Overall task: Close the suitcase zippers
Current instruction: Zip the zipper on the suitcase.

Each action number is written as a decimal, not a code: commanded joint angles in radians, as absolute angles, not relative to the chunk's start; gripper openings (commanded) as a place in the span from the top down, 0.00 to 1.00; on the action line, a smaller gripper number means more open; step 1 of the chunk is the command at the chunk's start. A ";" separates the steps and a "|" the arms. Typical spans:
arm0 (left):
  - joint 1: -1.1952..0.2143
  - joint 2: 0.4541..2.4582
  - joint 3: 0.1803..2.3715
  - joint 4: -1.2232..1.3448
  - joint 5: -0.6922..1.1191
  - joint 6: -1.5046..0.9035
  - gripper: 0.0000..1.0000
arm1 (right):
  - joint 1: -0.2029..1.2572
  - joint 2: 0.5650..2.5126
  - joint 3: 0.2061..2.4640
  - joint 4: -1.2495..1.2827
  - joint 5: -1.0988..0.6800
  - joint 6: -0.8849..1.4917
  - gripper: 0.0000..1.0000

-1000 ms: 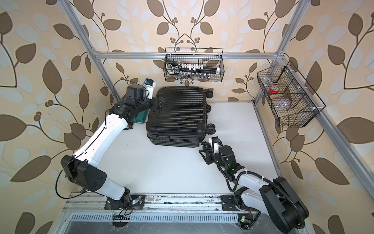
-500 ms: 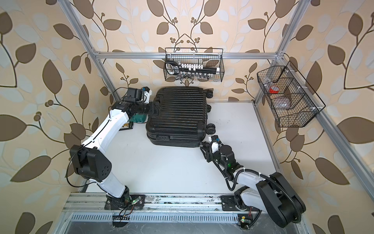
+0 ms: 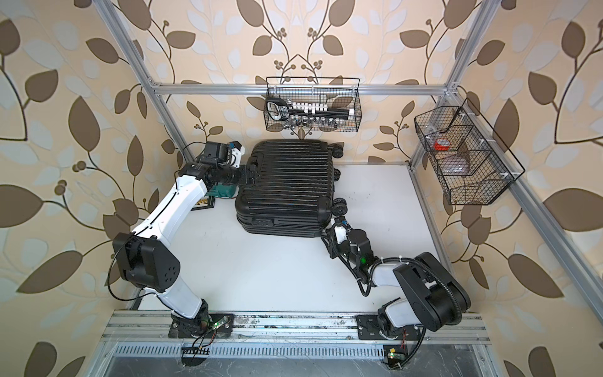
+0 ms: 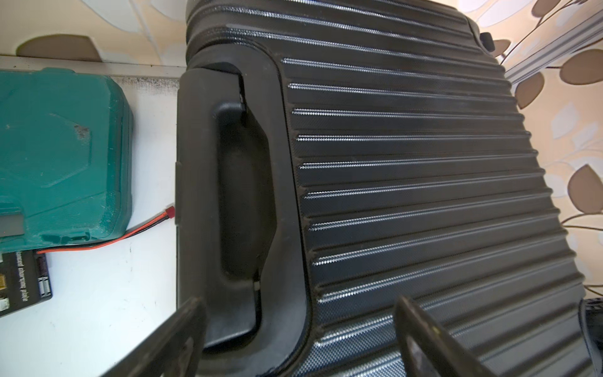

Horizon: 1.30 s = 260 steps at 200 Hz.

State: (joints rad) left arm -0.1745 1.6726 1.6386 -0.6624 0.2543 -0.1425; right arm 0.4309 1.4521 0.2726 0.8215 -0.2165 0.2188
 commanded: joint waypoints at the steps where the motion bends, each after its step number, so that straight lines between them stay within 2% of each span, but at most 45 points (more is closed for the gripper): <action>1: -0.160 1.673 1.677 -0.667 0.267 -0.150 0.09 | 0.431 1.483 0.319 0.877 -0.244 0.210 0.69; 74: -0.160 1.678 1.675 -0.670 0.270 -0.147 0.10 | 0.430 1.531 0.322 0.965 -0.237 0.227 0.73; 154: -0.132 1.749 1.744 -0.712 0.240 -0.199 0.13 | 0.431 1.549 0.292 1.058 -0.242 0.240 0.98; 260: -0.127 1.942 1.891 -0.773 0.190 -0.237 0.32 | 0.433 1.524 0.284 1.026 -0.242 0.232 1.00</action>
State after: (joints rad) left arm -0.1226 1.9060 1.8503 -0.7361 0.2180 -0.2264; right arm 0.4309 1.5444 0.2863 0.9688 -0.2291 0.2417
